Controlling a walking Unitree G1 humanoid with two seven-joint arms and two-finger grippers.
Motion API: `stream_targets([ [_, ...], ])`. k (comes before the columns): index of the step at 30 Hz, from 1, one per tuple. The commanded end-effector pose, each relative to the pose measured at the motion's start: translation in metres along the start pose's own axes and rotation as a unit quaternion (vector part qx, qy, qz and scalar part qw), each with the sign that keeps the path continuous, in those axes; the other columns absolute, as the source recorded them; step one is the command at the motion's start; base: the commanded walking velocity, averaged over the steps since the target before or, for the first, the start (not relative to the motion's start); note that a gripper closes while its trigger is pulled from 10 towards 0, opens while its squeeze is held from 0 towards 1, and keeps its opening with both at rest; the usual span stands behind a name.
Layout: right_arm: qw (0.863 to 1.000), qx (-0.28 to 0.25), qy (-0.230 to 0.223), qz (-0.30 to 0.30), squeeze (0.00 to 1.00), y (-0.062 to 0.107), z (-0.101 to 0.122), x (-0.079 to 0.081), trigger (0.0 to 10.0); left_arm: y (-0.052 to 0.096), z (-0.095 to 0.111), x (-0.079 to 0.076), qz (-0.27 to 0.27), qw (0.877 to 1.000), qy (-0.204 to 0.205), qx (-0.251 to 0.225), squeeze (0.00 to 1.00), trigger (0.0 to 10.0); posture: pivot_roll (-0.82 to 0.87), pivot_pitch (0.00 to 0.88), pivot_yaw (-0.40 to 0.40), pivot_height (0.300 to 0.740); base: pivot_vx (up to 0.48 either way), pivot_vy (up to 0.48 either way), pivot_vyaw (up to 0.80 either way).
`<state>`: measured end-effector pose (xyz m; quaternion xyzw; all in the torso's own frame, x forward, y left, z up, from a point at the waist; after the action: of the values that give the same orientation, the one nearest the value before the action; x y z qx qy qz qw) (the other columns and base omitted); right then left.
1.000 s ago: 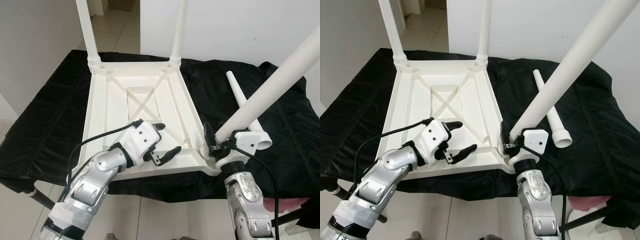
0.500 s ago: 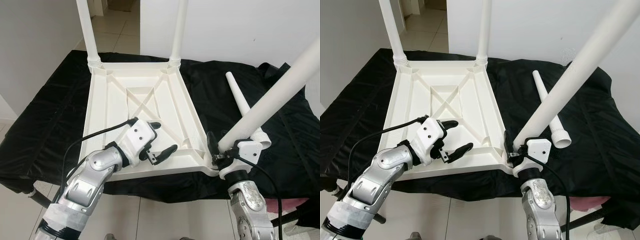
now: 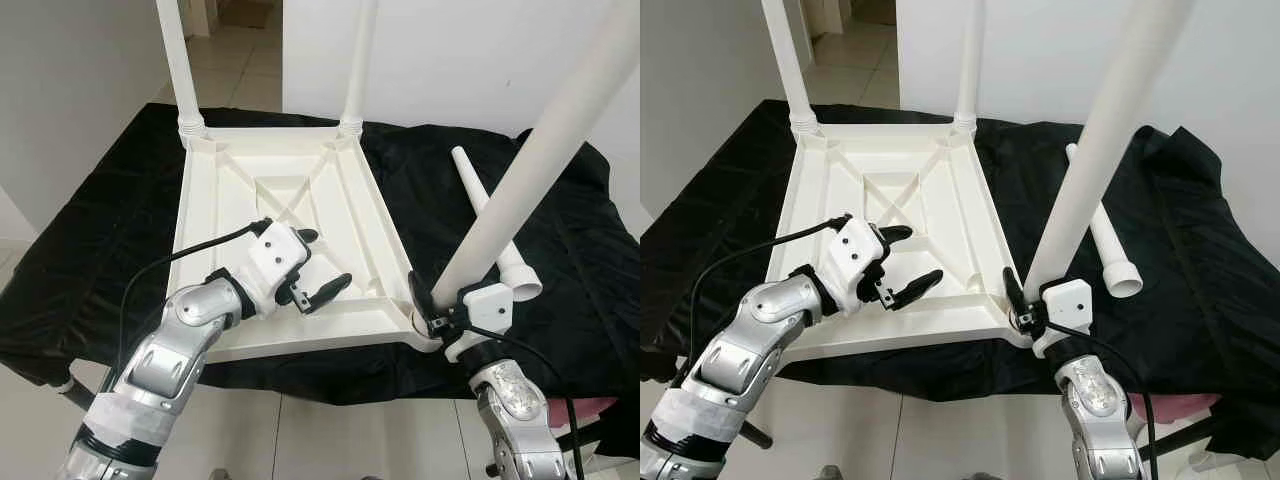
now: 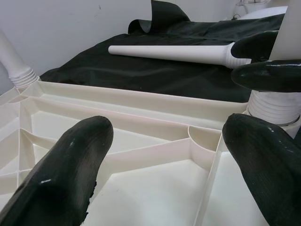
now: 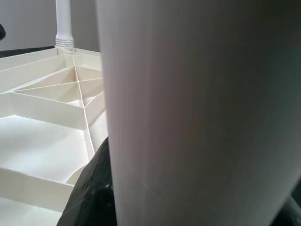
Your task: Building children table
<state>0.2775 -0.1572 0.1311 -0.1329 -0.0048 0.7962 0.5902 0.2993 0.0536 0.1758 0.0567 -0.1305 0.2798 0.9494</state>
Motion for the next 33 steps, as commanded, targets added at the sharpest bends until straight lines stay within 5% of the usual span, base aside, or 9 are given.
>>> stream_targets([
  [1,0.998,0.063,-0.01,0.015,0.0,0.011,-0.028,0.005,10.0,-0.001,0.001,0.001,0.0,1.0,-0.002,0.002,0.0,10.0,0.0,0.032,-0.035,0.74,0.0,0.0,0.0],
  [7,0.996,0.074,-0.007,0.053,0.0,0.014,-0.034,0.013,10.0,-0.002,0.006,0.005,0.006,1.0,-0.006,-0.005,0.0,10.0,0.0,0.033,-0.035,0.74,0.0,0.0,0.0],
  [17,0.988,0.101,-0.104,0.06,0.0,0.016,-0.049,0.017,10.0,-0.005,0.013,0.009,0.011,1.0,-0.009,-0.014,0.0,10.0,-0.01,0.021,-0.037,0.74,0.0,0.0,0.0],
  [33,0.982,0.12,-0.138,0.048,0.0,0.01,-0.054,0.013,10.0,-0.003,0.012,0.009,0.016,1.0,-0.012,-0.012,0.0,10.0,0.0,0.017,-0.049,0.74,0.0,0.0,0.0],
])
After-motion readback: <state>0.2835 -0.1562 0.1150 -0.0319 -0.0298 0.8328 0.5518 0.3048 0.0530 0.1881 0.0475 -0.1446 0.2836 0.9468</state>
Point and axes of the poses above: a point about 5 cm out from each wrist's last joint towards the gripper, its own y axis pointing back from the gripper into the wrist, its own z axis along the axis of the wrist's last joint, x = y × z, the point moved 4 cm from there along -y, pointing out of the wrist towards the gripper, and after that the axes turned 2 degrees about y, right-handed, at the moved point
